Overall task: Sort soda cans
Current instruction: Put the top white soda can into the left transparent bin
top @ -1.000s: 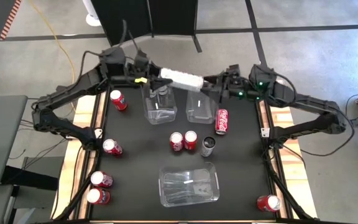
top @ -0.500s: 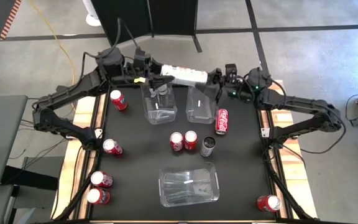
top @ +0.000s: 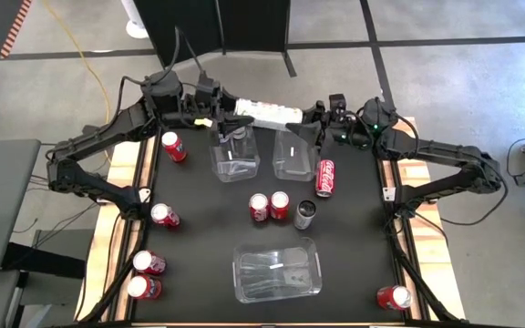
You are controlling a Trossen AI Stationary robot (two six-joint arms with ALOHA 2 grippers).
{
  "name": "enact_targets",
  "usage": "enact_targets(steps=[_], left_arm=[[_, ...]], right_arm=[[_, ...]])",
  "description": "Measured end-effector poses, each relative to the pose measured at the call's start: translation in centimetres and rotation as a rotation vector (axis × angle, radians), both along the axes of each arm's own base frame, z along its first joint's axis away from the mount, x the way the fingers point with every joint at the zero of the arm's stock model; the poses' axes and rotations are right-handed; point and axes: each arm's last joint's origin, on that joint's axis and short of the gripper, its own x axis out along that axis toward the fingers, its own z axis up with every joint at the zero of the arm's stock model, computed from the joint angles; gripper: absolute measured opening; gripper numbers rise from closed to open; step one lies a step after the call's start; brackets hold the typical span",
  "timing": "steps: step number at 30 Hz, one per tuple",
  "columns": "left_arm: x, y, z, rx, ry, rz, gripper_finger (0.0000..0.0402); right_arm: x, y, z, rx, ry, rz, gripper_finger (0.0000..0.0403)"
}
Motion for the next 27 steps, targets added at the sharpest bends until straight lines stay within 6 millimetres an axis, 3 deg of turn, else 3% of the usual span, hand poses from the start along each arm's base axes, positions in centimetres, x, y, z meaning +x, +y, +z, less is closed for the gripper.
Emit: enact_targets(steps=[8, 13, 21, 27], left_arm=[[-0.8, -0.6, -2.7, -0.023, 0.288, -0.066, 0.0305], [-0.7, -0.7, -3.4, -0.022, 0.353, -0.058, 0.0330], [5.0, -2.0, -6.6, -0.031, 0.400, -0.104, 0.0347], [6.1, -2.8, -8.3, -0.037, 0.502, -0.135, 0.0348]], right_arm=[[-1.1, -0.2, 2.2, -0.117, 0.331, 0.032, 0.0250], [-1.2, -0.5, 3.3, -0.197, 0.545, 0.049, 0.0250], [3.2, -0.8, 1.4, -0.200, 0.843, 0.146, 0.0252], [6.2, 0.0, 0.4, -0.215, 0.900, 0.208, 0.0253]])
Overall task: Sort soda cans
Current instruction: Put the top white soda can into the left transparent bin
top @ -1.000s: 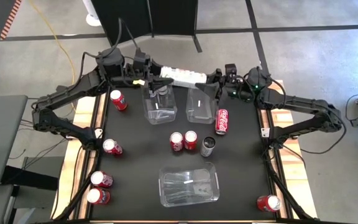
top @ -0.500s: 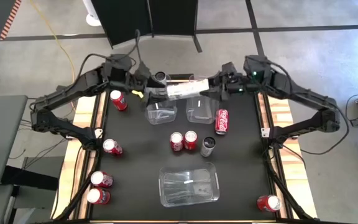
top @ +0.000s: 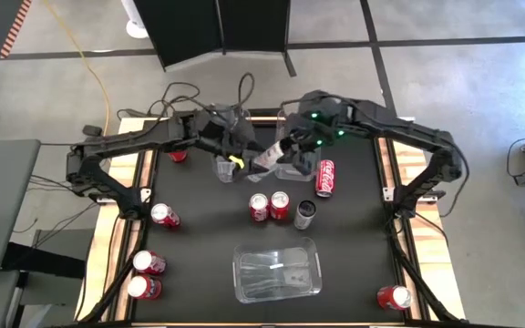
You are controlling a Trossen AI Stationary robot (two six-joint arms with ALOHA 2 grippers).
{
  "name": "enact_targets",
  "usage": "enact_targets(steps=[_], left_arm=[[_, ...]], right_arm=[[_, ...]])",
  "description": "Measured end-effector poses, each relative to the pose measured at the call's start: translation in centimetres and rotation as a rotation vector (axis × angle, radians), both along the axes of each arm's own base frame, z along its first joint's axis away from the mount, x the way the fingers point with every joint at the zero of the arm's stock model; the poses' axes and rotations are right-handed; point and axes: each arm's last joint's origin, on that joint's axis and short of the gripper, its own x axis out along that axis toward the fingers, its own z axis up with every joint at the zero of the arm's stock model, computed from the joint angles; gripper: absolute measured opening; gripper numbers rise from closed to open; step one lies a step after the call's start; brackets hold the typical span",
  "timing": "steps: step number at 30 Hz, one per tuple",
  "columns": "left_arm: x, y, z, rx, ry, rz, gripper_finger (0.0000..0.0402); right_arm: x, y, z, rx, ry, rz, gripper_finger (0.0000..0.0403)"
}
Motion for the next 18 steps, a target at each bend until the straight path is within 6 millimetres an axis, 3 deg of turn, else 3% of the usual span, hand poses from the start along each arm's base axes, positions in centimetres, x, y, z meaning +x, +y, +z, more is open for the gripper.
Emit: enact_targets(steps=[6, 15, 18], left_arm=[[-0.2, -0.1, -0.8, -0.022, 0.084, -0.008, 0.0348], [-0.5, -0.2, -1.1, -0.053, 0.120, 0.013, 0.0343], [-0.6, 0.0, -0.8, -0.065, 0.107, 0.027, 0.0334]], right_arm=[[2.2, 0.7, 0.5, -0.034, -0.040, 0.055, 0.0254], [1.9, 1.0, 2.6, -0.075, -0.081, 0.073, 0.0255], [1.4, 0.8, 2.4, -0.080, -0.027, 0.042, 0.0255]])
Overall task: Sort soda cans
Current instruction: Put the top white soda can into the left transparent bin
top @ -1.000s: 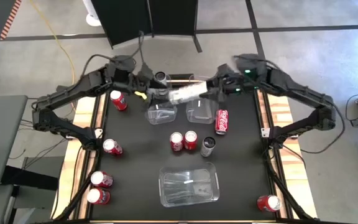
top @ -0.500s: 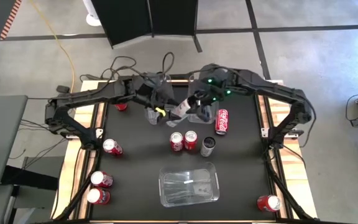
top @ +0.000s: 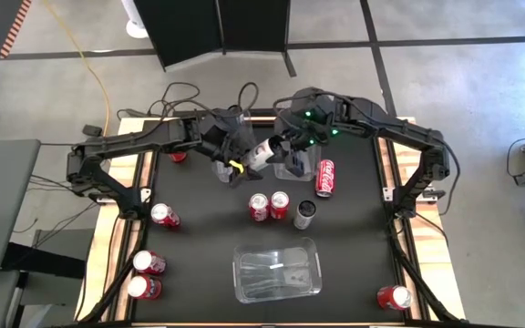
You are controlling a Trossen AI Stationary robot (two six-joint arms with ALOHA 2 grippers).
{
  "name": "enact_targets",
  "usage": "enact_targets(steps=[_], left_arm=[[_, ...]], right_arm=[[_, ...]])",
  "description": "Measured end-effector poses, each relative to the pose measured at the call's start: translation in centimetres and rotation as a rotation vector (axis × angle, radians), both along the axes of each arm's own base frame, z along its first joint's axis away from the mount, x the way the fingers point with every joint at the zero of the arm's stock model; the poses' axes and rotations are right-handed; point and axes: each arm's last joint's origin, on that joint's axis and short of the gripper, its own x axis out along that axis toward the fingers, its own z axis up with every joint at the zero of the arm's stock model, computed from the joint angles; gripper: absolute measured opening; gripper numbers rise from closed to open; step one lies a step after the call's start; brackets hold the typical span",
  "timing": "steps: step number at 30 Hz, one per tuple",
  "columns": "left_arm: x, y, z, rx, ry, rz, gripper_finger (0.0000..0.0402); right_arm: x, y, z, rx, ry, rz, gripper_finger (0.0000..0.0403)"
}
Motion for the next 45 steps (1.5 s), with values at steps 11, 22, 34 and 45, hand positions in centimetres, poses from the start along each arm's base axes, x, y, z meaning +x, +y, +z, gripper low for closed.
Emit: enact_targets(steps=[11, 22, 34, 45], left_arm=[[0.1, 0.5, 0.2, 0.002, -0.029, 0.016, 0.0277], [0.4, -0.5, 0.2, -0.004, -0.032, -0.008, 0.0304], [0.5, -0.2, 0.3, 0.013, -0.046, 0.029, 0.0335], [0.6, 0.3, 0.8, 0.031, -0.103, 0.031, 0.0255]], right_arm=[[-0.2, 0.5, -0.5, 0.008, 0.057, -0.028, 0.0255], [-0.1, 0.5, -0.3, -0.002, 0.041, -0.022, 0.0255], [-0.1, 0.9, 0.2, -0.042, -0.002, 0.005, 0.0255], [-0.6, 0.5, 0.5, 0.039, -0.003, -0.070, 0.0256]])
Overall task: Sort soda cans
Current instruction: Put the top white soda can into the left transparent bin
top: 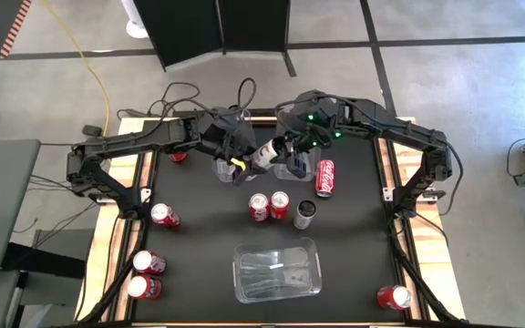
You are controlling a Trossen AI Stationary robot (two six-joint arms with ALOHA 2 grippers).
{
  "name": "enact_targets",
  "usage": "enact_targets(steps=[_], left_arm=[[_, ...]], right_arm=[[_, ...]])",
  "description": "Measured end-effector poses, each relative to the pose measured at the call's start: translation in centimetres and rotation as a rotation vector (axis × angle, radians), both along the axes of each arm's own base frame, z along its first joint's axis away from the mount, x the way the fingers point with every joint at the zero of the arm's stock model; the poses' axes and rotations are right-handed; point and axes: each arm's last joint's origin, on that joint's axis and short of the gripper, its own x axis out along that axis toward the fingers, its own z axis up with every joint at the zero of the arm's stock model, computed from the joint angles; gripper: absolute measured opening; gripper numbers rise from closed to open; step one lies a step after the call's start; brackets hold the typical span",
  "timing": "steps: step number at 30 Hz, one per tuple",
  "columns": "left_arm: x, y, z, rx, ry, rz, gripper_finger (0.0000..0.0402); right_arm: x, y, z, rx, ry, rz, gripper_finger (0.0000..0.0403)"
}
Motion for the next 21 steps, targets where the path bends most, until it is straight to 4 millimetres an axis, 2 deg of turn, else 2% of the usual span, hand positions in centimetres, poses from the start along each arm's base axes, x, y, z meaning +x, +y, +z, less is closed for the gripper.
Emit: enact_targets(steps=[5, 9, 12, 15, 18, 21], left_arm=[[0.0, 0.0, 0.8, 0.019, -0.069, 0.005, 0.0255], [-0.1, 0.2, 1.8, 0.044, -0.149, 0.015, 0.0255], [-0.1, 0.5, 2.6, 0.046, -0.220, 0.045, 0.0255], [0.0, 1.0, 2.8, 0.037, -0.244, 0.097, 0.0255], [0.2, 1.3, 2.9, 0.028, -0.274, 0.109, 0.0255], [0.1, 1.4, 3.4, 0.032, -0.318, 0.127, 0.0255]], right_arm=[[-1.2, -0.3, 0.9, 0.032, -0.021, -0.066, 0.0256], [-2.6, -0.4, 2.4, 0.009, -0.093, -0.123, 0.0264], [-3.5, -0.8, 3.8, -0.022, -0.184, -0.182, 0.0292], [-4.1, -1.4, 5.0, -0.028, -0.277, -0.263, 0.0343], [-5.2, -1.5, 5.6, -0.016, -0.300, -0.286, 0.0388], [-6.0, -1.2, 5.8, 0.003, -0.290, -0.329, 0.0379]])
